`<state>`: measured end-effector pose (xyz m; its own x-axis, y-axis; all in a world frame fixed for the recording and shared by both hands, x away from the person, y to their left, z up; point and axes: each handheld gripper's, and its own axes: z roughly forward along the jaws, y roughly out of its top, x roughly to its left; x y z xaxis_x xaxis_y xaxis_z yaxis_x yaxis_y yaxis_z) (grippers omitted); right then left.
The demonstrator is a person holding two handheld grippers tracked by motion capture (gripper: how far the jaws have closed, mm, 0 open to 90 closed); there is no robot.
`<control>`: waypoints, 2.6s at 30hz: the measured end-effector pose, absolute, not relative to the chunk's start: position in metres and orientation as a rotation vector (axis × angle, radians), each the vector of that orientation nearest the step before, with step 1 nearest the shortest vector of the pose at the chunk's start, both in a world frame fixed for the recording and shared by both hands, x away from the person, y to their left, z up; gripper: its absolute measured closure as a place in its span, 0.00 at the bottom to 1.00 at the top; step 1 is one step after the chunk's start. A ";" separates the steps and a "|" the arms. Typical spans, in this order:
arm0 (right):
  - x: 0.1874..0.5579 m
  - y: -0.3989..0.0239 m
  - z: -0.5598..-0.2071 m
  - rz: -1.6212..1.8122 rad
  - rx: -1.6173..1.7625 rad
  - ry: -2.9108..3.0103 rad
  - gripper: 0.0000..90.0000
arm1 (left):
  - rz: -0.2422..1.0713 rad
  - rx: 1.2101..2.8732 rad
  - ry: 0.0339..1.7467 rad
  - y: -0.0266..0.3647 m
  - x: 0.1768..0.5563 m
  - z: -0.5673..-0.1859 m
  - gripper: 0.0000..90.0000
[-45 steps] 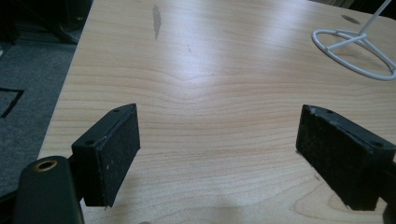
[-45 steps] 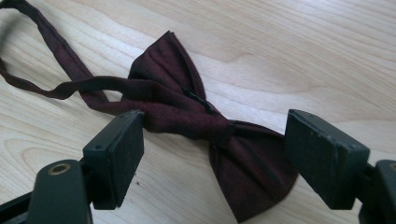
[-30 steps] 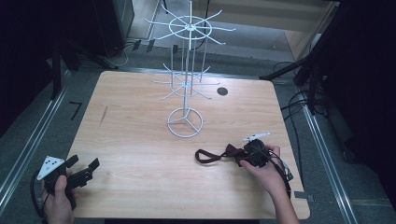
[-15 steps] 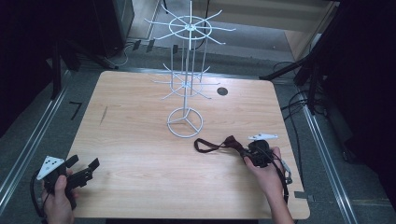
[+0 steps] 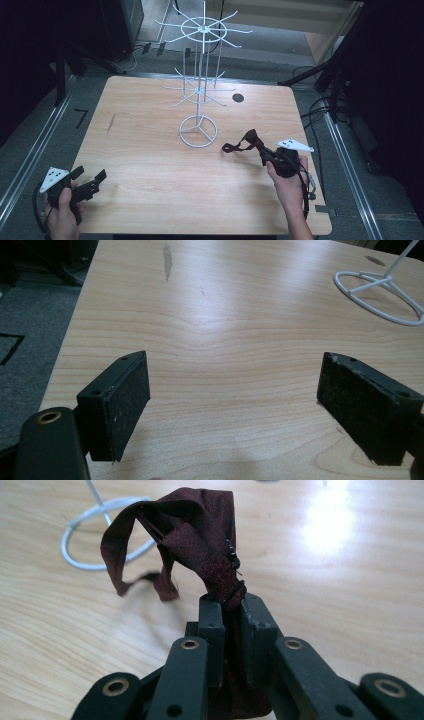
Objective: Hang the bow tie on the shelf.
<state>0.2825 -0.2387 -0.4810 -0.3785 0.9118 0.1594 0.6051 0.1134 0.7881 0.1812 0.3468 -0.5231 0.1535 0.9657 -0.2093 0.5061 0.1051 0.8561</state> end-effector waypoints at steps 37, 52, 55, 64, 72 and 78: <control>0.287 -0.203 -0.415 1.373 1.302 1.904 0.92 | 0.638 1.522 1.479 0.347 0.181 -0.523 0.16; 0.293 -0.190 -0.398 1.416 1.257 1.888 0.92 | 0.636 1.521 1.480 0.348 0.181 -0.523 0.16; 0.294 -0.189 -0.397 1.417 1.255 1.887 0.92 | 0.637 1.523 1.479 0.348 0.181 -0.523 0.16; 0.303 -0.184 -0.393 1.448 1.275 1.877 0.92 | 0.637 1.520 1.480 0.348 0.181 -0.523 0.16; 0.312 -0.178 -0.400 1.441 1.301 1.891 0.92 | 0.636 1.517 1.481 0.348 0.181 -0.523 0.16; 0.317 -0.173 -0.408 1.424 1.319 1.905 0.92 | 0.635 1.517 1.481 0.348 0.181 -0.523 0.16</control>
